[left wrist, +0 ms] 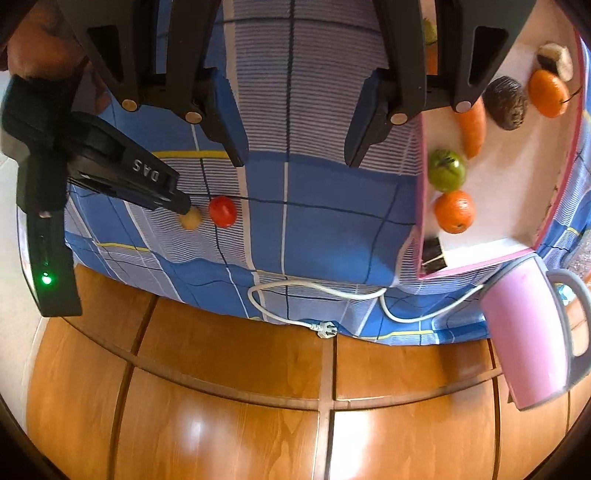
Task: Organize fruits
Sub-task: 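Withdraw both tools from the tray toward the red tomato and beige potato, then grasp the red tomato with the left tool while the right grasps the beige potato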
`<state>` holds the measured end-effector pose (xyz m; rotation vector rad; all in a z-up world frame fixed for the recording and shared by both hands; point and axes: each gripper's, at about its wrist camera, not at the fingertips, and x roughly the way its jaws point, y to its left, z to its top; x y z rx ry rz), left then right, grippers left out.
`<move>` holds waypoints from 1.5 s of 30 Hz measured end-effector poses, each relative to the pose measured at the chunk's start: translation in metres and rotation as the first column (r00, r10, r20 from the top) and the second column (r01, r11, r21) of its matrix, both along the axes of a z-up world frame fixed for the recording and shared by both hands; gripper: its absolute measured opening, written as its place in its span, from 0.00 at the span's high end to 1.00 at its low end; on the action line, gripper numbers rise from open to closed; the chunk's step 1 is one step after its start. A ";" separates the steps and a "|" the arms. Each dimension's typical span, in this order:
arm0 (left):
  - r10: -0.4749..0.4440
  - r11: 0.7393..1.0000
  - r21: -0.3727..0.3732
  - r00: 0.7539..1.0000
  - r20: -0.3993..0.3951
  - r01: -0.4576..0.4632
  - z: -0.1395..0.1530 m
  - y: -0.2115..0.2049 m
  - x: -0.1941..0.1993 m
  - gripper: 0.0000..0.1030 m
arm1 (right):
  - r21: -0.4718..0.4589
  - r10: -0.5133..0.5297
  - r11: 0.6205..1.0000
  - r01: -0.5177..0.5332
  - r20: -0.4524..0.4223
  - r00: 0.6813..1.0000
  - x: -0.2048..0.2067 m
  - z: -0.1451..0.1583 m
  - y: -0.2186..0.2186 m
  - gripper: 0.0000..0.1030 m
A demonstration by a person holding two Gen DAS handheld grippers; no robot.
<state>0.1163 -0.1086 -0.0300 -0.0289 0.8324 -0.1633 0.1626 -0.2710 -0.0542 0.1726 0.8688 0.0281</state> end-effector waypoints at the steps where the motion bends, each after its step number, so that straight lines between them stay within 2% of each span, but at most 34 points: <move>1: 0.001 1.000 -0.005 1.000 -0.004 -0.001 -0.001 -0.001 0.003 0.47 | 0.000 0.002 1.000 -0.002 -0.005 1.000 0.004 -0.002 0.000 0.64; 7: 0.009 1.000 -0.017 1.000 -0.024 -0.009 -0.008 -0.003 0.016 0.47 | 0.013 0.019 1.000 -0.018 -0.029 0.999 0.021 -0.012 0.001 0.64; 13: 0.009 0.999 -0.034 1.000 -0.028 -0.010 -0.013 -0.005 0.024 0.47 | 0.011 0.034 0.999 -0.034 -0.011 0.999 0.029 -0.013 0.001 0.65; 15: 0.005 0.999 -0.040 0.999 -0.032 -0.006 -0.015 -0.007 0.027 0.49 | 0.000 0.045 0.999 -0.045 -0.007 0.999 0.031 -0.012 0.002 0.71; 17: -0.003 0.999 -0.052 0.999 -0.040 0.001 -0.015 -0.010 0.031 0.51 | 0.003 0.048 0.999 -0.047 -0.005 0.999 0.030 -0.012 0.000 0.72; 26: -0.035 0.996 -0.082 0.998 -0.045 0.031 -0.014 -0.029 0.045 0.52 | -0.046 -0.008 0.999 0.007 -0.011 1.000 0.021 -0.013 -0.022 0.72; 32: -0.060 0.992 -0.112 0.997 -0.052 0.054 -0.016 -0.044 0.055 0.52 | -0.028 -0.027 0.999 0.027 -0.005 1.000 0.020 -0.014 -0.032 0.72; 42: -0.063 0.993 -0.103 0.994 -0.089 0.054 -0.028 -0.059 0.080 0.54 | 0.028 -0.038 0.999 0.038 0.006 0.999 0.017 -0.017 -0.044 0.72; 45: -0.071 0.992 -0.110 0.991 -0.116 0.059 -0.036 -0.060 0.088 0.59 | 0.038 -0.038 0.999 0.038 0.007 0.999 0.016 -0.017 -0.046 0.72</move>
